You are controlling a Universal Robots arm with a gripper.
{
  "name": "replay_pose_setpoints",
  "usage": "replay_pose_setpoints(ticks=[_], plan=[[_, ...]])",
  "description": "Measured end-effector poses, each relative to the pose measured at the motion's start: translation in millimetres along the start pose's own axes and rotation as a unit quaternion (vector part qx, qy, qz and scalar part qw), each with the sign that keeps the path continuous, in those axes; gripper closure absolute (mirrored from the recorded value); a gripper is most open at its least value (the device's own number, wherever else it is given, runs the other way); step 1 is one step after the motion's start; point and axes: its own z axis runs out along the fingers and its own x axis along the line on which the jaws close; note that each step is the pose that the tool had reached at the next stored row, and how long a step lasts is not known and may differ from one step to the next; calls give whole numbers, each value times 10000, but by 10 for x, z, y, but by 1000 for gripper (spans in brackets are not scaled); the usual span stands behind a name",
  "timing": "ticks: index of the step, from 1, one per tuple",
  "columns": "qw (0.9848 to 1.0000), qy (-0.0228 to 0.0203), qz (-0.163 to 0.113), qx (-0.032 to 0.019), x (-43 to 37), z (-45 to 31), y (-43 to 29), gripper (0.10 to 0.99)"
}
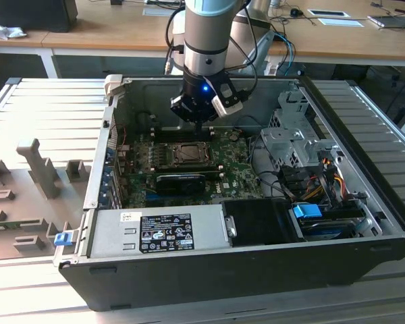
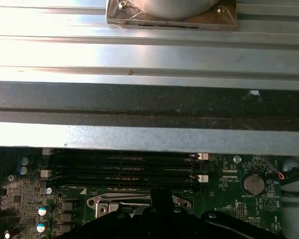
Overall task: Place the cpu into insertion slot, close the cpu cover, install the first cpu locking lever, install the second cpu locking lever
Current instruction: 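Install the second cpu locking lever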
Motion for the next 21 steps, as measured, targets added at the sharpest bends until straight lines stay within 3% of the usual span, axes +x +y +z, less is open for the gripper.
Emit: replay_pose_setpoints(ticks=[21], plan=[[10000, -2, 16, 1, 2, -16, -111, 980]])
